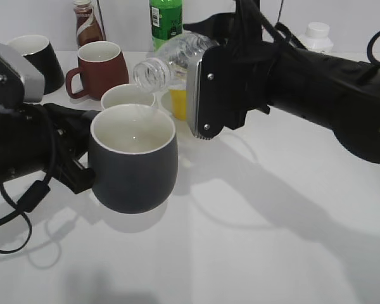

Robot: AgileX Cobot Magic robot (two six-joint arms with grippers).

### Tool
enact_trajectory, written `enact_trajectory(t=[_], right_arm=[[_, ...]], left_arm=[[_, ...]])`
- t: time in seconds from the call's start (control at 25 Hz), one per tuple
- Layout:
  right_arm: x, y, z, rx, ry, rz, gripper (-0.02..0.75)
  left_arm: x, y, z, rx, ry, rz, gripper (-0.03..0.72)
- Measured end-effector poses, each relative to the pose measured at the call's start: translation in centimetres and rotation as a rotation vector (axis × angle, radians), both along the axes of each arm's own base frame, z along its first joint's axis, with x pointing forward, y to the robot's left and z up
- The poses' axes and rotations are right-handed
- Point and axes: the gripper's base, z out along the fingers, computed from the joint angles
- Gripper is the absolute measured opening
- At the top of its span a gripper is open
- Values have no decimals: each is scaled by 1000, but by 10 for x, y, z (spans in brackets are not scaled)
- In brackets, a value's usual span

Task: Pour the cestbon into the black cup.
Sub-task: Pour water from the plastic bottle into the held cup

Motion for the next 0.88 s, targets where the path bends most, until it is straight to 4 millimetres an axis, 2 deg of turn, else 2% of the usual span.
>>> enact_trajectory(t=[0.88], right_arm=[[2,2,9,-114,-300,17,470]], left_arm=[[0,0,-1,9,5,-1,53]])
